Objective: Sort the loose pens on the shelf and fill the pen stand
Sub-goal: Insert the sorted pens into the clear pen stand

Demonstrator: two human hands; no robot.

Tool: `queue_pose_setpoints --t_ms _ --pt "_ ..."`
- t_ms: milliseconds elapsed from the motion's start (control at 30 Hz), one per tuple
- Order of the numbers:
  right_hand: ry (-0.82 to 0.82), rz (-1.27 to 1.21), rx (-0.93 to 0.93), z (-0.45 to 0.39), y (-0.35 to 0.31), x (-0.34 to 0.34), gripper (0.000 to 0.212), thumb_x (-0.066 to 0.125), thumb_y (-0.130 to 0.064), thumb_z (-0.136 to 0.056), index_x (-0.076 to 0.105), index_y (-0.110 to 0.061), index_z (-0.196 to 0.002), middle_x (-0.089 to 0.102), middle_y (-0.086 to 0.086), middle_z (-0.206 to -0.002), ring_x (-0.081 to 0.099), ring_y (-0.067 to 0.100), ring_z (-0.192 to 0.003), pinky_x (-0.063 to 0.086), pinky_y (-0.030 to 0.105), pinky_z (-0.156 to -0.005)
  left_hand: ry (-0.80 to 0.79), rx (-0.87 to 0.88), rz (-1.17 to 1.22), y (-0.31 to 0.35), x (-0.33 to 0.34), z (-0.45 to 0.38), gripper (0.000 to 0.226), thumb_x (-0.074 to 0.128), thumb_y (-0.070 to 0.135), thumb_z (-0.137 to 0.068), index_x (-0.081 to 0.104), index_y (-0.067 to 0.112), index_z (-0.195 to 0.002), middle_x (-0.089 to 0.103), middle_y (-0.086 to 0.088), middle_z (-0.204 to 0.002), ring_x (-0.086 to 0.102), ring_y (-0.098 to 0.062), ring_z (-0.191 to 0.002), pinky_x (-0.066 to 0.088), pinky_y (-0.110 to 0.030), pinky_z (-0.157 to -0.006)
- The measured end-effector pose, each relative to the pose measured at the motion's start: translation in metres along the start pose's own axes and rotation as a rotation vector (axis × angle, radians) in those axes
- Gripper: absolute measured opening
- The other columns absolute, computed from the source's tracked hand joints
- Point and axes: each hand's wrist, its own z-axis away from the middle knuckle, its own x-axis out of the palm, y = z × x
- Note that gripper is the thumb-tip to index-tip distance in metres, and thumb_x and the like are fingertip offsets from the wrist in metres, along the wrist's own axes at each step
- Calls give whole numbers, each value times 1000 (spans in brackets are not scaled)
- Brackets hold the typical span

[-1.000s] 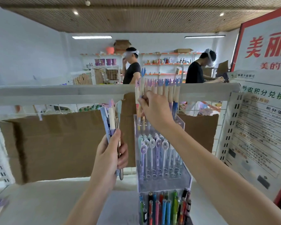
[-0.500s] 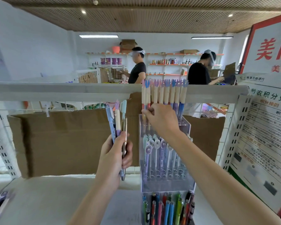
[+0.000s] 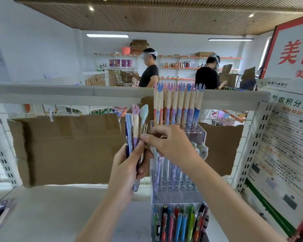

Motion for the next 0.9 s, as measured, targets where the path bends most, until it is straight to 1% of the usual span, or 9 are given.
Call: queue_pose_setpoints --t_ms 100,200,333,433,500,600,700,800,900 --pt "79 -55 -11 11 1 1 24 64 -29 -88 66 -9 -76 54 -9 -46 48 1 -41 39 16 -51 42 -33 -32 -6 -4 8 21 46 19 -94 54 6 -79 57 -4 -55 41 -12 -38 32 -20 -34" --pt "124 -92 -36 36 4 0 21 61 -27 -90 64 -10 -78 64 0 -56 55 1 -43 43 14 -50 136 -90 -75 -19 -14 20 19 47 19 -94 54 4 -84 60 -8 -61 48 -15 -42 40 -23 -37" --pt "139 -130 -35 77 18 1 13 62 -21 -88 62 -18 -76 67 -5 -60 62 4 -52 50 16 -55 229 -181 -183 -43 -33 39 18 48 21 -96 51 11 -81 52 1 -53 39 -10 -38 29 -18 -35" --pt "169 31 -56 105 44 10 14 65 -23 -88 63 -14 -77 65 -3 -60 64 8 -55 52 25 -58 261 -241 -151 -57 -43 55 17 47 18 -95 48 15 -79 40 3 -49 24 -8 -34 19 -16 -33" --pt "206 168 -95 121 65 17 21 63 -29 -88 61 -12 -76 62 -3 -60 62 12 -56 48 29 -56 274 -267 -106 -63 -48 65 16 46 15 -95 48 12 -79 34 2 -49 21 -7 -34 17 -15 -33" --pt "260 276 -108 140 92 25 27 54 -38 -86 62 -15 -75 60 -5 -61 56 9 -56 42 17 -54 283 -287 -51 -71 -52 79 21 43 13 -96 48 10 -76 33 3 -48 21 -5 -32 16 -14 -31" --pt "282 310 -93 153 109 36 29 52 -37 -87 64 -13 -77 61 -5 -62 55 9 -60 38 9 -55 264 -282 -28 -73 -54 87 18 44 17 -92 49 7 -77 34 5 -46 22 -5 -29 17 -12 -31" --pt "279 258 -61 156 122 44 31 50 -37 -88 64 -12 -78 64 -5 -66 63 6 -61 45 18 -57 243 -300 13 -72 -52 88 22 48 28 -81 50 6 -78 34 4 -45 22 -4 -27 16 -11 -31" --pt "257 267 -77 155 130 53 31 51 -36 -89 64 -10 -77 63 -5 -64 61 9 -58 45 25 -55 224 -350 55 -72 -51 87 26 48 33 -76 50 8 -79 35 2 -46 21 -4 -26 15 -10 -31"
